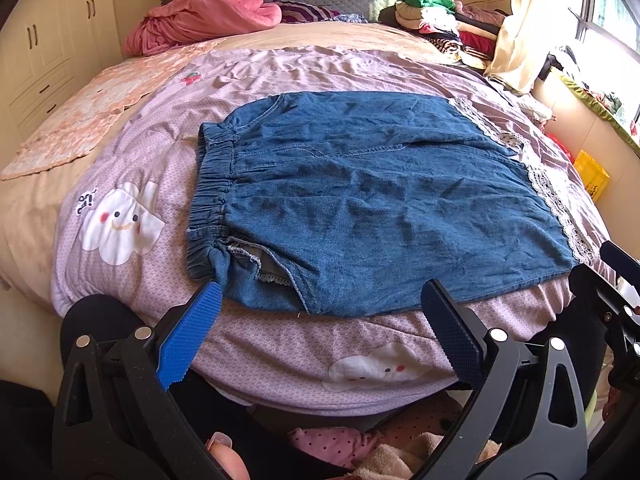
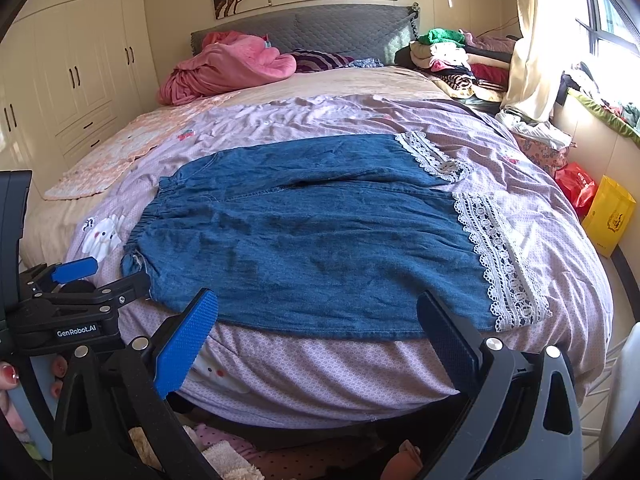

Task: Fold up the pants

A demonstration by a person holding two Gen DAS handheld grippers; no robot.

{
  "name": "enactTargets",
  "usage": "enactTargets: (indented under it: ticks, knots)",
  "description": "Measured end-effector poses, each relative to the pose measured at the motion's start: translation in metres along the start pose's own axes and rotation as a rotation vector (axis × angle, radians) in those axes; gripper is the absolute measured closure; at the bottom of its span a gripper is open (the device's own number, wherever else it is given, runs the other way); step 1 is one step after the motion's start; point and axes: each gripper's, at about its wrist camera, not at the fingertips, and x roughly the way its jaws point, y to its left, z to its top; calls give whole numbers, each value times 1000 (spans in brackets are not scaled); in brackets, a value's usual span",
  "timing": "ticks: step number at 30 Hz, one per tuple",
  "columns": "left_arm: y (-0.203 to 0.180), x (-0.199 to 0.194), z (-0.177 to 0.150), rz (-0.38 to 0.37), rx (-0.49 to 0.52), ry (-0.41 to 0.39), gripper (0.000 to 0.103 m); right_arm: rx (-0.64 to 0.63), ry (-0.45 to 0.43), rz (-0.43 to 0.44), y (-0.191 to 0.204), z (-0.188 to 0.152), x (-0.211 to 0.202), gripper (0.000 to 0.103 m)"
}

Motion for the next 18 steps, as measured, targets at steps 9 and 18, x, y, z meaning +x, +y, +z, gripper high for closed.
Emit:
enactTargets:
  ticks: [9, 18]
  knots:
    - [1, -1, 1, -1, -1, 3, 9, -6, 2, 1, 2, -1, 2, 4]
    - [2, -1, 1, -2, -1, 3, 9, -10, 4, 2, 3, -1, 4, 4]
